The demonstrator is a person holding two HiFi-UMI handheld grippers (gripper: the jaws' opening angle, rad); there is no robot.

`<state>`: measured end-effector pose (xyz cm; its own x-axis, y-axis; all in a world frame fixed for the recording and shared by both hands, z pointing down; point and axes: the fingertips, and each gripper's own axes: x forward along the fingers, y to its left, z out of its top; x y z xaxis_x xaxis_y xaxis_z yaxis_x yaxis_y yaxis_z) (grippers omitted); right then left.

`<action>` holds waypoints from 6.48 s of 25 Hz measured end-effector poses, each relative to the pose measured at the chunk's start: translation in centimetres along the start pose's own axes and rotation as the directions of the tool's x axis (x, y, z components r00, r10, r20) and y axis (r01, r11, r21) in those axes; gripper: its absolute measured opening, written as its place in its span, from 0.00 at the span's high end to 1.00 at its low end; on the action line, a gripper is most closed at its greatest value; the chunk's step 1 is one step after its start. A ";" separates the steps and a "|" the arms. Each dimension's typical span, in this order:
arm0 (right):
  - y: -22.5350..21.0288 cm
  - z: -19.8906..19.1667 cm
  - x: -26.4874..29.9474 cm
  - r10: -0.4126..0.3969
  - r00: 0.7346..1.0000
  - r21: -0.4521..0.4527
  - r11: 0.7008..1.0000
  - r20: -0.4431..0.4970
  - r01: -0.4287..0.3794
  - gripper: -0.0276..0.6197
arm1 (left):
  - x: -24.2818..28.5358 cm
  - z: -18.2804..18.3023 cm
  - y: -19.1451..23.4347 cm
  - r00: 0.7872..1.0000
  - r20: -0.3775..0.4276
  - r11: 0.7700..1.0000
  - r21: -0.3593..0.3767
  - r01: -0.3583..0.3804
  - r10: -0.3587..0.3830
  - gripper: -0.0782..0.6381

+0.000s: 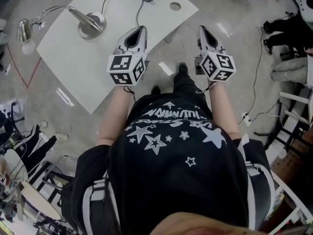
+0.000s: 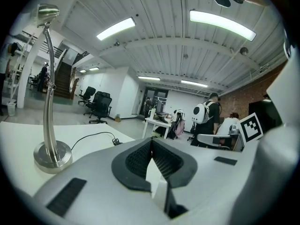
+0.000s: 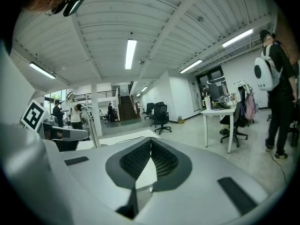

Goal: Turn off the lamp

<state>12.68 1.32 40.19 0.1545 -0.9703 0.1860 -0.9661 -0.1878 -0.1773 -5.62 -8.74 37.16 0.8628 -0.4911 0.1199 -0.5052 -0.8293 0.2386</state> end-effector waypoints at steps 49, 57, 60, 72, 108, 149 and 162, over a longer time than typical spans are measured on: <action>-4.5 2.4 36.7 0.685 0.679 0.041 0.711 -0.262 -0.701 0.95 | 22.9 -5.2 9.8 0.755 -0.190 0.757 -0.074 -0.649 0.628 0.87; -3.4 0.9 36.5 0.722 0.626 0.068 0.669 -0.295 -0.740 0.95 | 23.6 -7.4 10.1 0.704 -0.241 0.720 -0.031 -0.693 0.668 0.85; -3.2 0.3 36.2 0.725 0.617 0.074 0.664 -0.306 -0.744 0.95 | 24.1 -8.3 10.1 0.702 -0.263 0.722 -0.027 -0.691 0.662 0.77; -4.1 -0.6 36.3 0.689 0.639 0.057 0.694 -0.342 -0.717 0.95 | 26.6 -11.4 12.9 0.647 -0.332 0.697 0.046 -0.716 0.686 0.67; 6.5 -8.8 34.5 0.719 0.059 0.082 0.159 -0.693 -0.984 0.95 | 26.5 -12.8 14.9 0.621 -0.402 0.683 0.017 -0.730 0.673 0.69; 0.9 -7.2 33.8 0.745 0.171 0.252 0.418 -0.645 -0.873 0.95 | 24.9 -11.7 12.7 0.654 -0.347 0.691 -0.021 -0.722 0.672 0.69; 0.1 -7.6 31.0 0.738 0.273 0.266 0.523 -0.617 -0.810 0.95 | 18.4 -9.8 12.0 0.674 -0.295 0.713 0.036 -0.700 0.677 0.69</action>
<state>15.78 -27.59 53.23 -0.7985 -0.3099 0.5160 -0.5748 0.6472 -0.5008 4.36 -25.10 51.67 0.2449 -0.8139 0.5269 -0.9650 -0.2573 0.0511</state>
